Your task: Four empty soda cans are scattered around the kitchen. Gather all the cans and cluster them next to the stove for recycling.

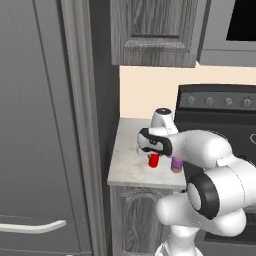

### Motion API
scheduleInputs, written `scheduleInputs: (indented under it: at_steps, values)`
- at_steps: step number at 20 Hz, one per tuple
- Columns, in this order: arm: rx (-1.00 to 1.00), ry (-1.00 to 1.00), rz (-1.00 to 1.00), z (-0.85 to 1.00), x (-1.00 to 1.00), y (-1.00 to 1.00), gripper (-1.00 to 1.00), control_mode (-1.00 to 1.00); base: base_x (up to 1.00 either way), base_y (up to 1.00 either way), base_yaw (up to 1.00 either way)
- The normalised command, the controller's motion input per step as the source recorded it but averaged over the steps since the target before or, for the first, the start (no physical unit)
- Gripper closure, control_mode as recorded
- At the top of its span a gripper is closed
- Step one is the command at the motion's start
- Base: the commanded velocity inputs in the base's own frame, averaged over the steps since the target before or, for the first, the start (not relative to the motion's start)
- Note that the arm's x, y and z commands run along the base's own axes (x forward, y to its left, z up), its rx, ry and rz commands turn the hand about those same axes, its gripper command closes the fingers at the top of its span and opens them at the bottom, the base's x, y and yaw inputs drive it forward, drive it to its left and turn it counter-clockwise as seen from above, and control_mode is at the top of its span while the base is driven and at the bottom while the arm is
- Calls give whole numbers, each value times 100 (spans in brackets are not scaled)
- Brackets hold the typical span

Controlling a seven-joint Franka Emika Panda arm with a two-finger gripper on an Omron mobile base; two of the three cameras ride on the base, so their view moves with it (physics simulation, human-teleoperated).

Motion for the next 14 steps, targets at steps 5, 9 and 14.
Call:
scheduleInputs:
  at_steps: [5, 9, 14]
  values:
    - [0, 0, 0, -14, 9, -3, 100, -100, 0, 0, 0]
    - [0, 0, 0, -13, 7, -1, 100, -100, 0, 0, 0]
    - [0, 0, 0, -10, 7, -1, 100, -100, 0, 0, 0]
